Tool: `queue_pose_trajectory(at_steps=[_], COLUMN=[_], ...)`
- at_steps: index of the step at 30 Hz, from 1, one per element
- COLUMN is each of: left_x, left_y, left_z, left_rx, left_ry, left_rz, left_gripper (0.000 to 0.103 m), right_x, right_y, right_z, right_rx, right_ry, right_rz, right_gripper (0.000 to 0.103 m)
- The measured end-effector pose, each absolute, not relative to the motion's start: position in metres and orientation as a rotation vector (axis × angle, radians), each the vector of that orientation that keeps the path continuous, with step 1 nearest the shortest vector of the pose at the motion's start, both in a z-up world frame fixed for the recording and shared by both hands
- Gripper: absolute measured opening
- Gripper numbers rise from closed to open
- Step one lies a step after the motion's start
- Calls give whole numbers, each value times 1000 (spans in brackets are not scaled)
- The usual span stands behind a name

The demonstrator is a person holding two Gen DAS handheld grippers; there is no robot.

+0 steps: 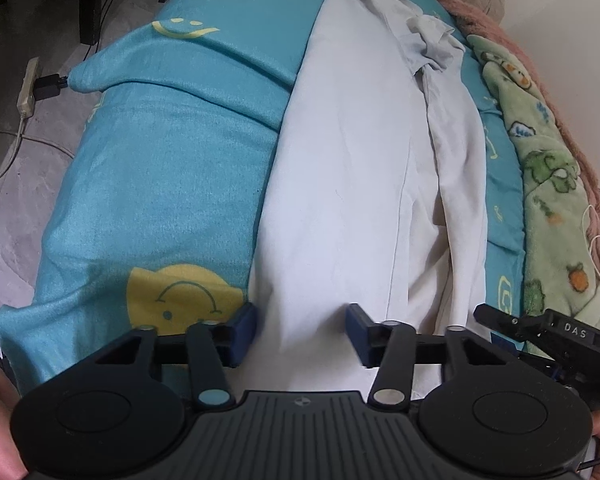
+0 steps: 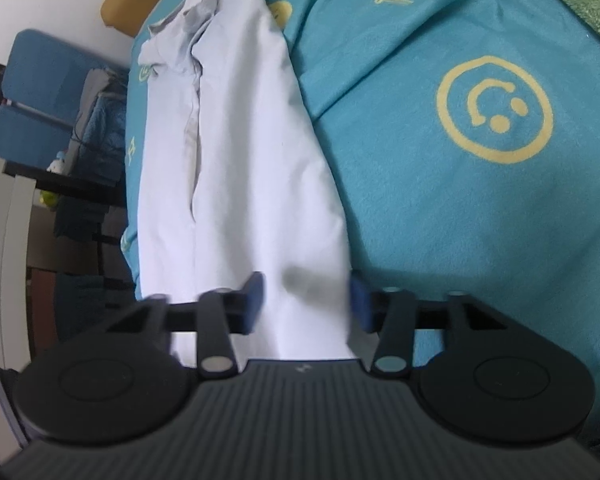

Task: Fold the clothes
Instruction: 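Move both open grippers to the hem end of the long white shirt strip, then close both grippers on the shirt hem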

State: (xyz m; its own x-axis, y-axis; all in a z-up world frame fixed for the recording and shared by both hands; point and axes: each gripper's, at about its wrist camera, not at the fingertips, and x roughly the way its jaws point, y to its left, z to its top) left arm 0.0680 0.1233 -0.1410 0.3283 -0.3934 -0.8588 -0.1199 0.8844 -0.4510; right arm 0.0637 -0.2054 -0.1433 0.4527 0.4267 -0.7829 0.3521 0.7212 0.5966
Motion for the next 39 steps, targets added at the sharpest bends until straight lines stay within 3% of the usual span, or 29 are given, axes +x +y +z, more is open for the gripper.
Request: queue_pose_trajectory(at_steps=[2,7,15,22,26,34,37,39], left_x=[66,67,65,60,57,61,60,59], left_y=[124,125,119,122,128,119,117,116], left_z=[-141,-145,-147,-146,-144,-149,-148,-149], left_rx=[-483,-483,-460,-466,-488,-436,-423,-420], left_ry=[1229,1249,1262,1260,1256,1281,1287,1290], left_rz=[-190,-173,-211,-214,-197,-194,-214,-220], left_gripper=[41,41,57,55,54,54,51,37], right_x=[63,61,59,58,57,57,57,56], right_y=[-204,-201,-197,-196,-197,-195,-195,-195], right_z=[-142,-139,-138,-139,-140,-145,-148,-150], right_rx=[798,778,721,719,738,763,818,849], right_ry=[1138,1139,1149,1154,1154,1194,1216,1225], right_rz=[61,61,32,3,-1,8,69,92], right_gripper=[26,26,29,34,46,46,46,46])
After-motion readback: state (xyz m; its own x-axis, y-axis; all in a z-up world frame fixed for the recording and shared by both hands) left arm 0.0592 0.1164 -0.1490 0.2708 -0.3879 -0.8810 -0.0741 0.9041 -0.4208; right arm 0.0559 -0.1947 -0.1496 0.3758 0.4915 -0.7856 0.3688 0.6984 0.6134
